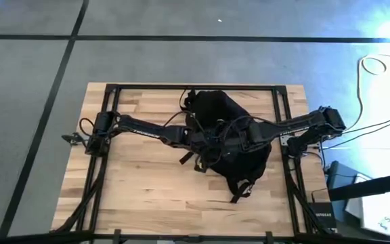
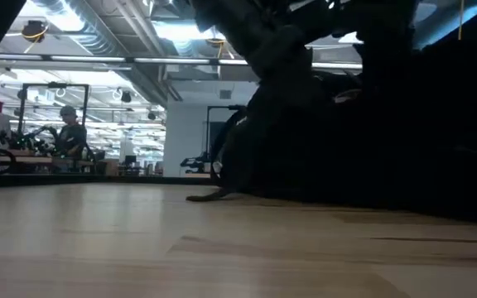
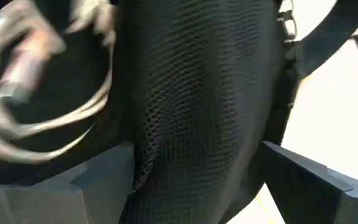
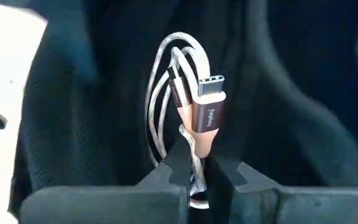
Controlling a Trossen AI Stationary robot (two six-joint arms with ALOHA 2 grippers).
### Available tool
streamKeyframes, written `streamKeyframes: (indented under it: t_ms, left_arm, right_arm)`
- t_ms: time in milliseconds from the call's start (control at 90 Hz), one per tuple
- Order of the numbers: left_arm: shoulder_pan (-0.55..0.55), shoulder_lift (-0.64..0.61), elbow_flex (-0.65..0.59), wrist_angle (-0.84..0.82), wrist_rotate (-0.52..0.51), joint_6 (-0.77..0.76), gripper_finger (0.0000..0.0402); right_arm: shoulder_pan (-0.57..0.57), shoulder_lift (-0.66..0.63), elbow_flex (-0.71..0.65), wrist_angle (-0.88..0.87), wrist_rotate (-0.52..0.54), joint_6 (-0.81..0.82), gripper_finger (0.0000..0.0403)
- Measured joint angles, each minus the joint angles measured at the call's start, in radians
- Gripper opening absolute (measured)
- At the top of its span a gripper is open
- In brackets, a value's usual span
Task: Unpack backpack
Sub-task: Put the pink charger cable into the black backpack
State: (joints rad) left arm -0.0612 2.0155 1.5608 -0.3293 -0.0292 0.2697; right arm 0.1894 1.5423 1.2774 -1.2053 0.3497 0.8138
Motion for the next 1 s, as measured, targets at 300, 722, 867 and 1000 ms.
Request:
streamKeyframes:
  t_ms: [300, 722, 867, 1000]
  left_arm:
    - [-0.015, -0.017, 0.072, -0.071, -0.171, 0.048, 0.0315]
    - [-0.016, -0.047, 0.074, -0.115, -0.326, 0.085, 0.0315]
    - [-0.014, -0.047, 0.074, -0.157, -0.320, 0.082, 0.0315]
    - [-0.012, -0.061, 0.067, -0.171, -0.288, 0.079, 0.0315]
  right_arm:
    - [0.001, -0.007, 0.000, 0.002, -0.011, -0.116, 0.0045]
    - [0.154, -0.116, 0.000, 0.004, 0.210, -0.231, 0.0241]
    - [0.238, -0.133, 0.000, 0.073, 0.208, -0.230, 0.0294]
    - [0.275, -0.084, -0.011, 0.177, 0.142, -0.287, 0.0301]
